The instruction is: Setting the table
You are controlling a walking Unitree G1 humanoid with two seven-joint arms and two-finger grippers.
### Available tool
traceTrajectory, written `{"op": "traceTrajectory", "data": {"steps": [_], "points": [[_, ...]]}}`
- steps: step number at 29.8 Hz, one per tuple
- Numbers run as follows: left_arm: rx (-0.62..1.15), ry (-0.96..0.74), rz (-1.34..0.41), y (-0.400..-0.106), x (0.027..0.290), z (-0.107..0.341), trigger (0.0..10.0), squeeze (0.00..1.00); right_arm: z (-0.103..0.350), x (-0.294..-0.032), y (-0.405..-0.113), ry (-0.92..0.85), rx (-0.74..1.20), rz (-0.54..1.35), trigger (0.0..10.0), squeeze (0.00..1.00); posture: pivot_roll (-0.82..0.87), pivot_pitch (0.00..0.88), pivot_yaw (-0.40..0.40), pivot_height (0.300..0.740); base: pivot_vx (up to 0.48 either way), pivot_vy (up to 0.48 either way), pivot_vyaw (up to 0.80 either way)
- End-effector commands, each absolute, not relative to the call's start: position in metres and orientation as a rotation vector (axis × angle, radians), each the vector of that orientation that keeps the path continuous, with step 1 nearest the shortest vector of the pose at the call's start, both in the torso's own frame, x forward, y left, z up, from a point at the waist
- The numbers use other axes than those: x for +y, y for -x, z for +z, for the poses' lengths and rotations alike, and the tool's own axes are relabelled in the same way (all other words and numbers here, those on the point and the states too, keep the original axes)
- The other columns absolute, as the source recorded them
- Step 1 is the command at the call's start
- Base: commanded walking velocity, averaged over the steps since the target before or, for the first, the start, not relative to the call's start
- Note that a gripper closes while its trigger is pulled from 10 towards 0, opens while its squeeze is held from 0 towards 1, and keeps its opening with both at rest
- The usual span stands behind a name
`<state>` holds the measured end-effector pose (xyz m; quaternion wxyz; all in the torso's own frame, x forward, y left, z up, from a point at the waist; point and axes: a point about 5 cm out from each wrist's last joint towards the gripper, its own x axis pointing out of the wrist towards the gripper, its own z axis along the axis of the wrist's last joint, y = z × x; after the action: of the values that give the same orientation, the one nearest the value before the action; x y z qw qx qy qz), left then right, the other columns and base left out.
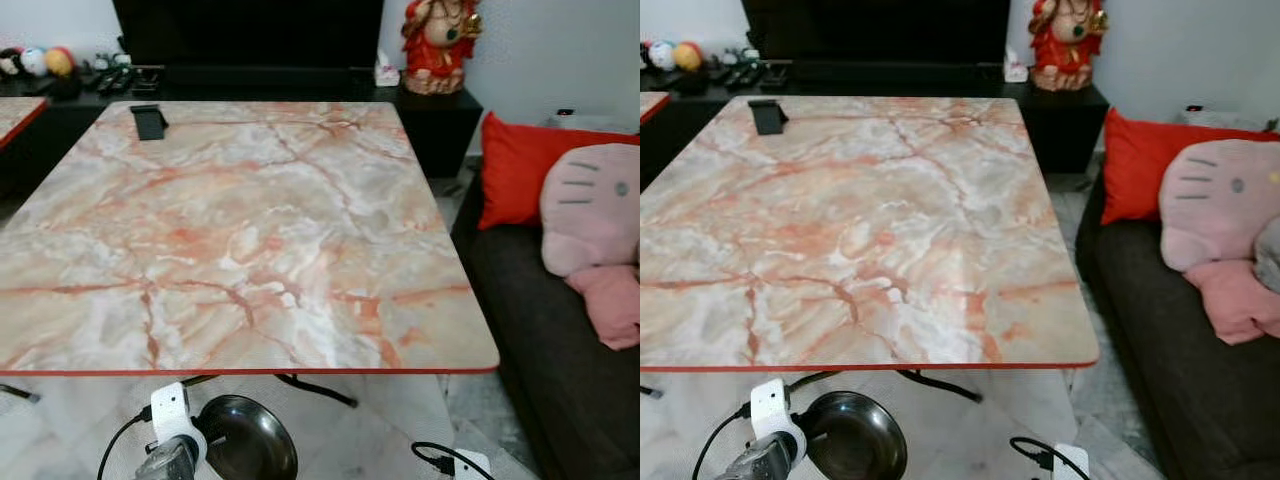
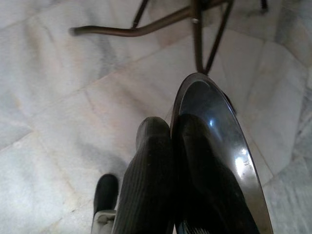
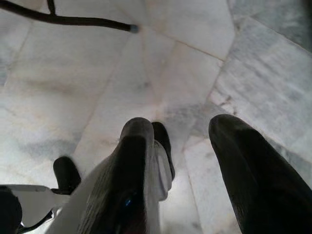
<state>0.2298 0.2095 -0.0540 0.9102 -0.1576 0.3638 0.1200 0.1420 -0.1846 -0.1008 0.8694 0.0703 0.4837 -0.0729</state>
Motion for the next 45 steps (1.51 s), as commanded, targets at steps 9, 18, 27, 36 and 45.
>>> {"op": "traceTrajectory", "data": {"steps": [9,18,27,36,45], "points": [[0.763,0.342,0.251,-0.2255,0.2075,-0.0572,10.0,0.00,-0.0999,-0.1877,-0.1433,-0.139,1.005,-0.157,10.0,0.00,-0.01,0.000,-0.011,0.740,0.000,0.000,0.00],[0.759,0.347,0.251,-0.2253,0.2069,-0.0573,10.0,0.00,-0.1002,-0.1882,-0.1424,-0.135,1.008,-0.159,10.0,0.00,-0.01,0.000,-0.013,0.740,0.000,0.000,0.00],[0.756,0.349,0.244,-0.2260,0.2056,-0.0571,10.0,0.00,-0.1004,-0.1876,-0.1418,-0.147,1.005,-0.164,10.0,0.00,-0.01,0.000,-0.011,0.740,-0.134,0.000,0.00],[0.757,0.347,0.235,-0.2263,0.2038,-0.0572,10.0,0.00,-0.1000,-0.1877,-0.1418,-0.153,0.989,-0.174,10.0,0.00,-0.02,0.000,-0.008,0.740,-0.256,0.000,-0.19],[0.754,0.332,0.236,-0.2287,0.2030,-0.0559,10.0,0.00,-0.0995,-0.1885,-0.1427,-0.151,0.983,-0.179,10.0,0.00,-0.02,0.000,-0.009,0.740,-0.064,0.000,0.00]]}}
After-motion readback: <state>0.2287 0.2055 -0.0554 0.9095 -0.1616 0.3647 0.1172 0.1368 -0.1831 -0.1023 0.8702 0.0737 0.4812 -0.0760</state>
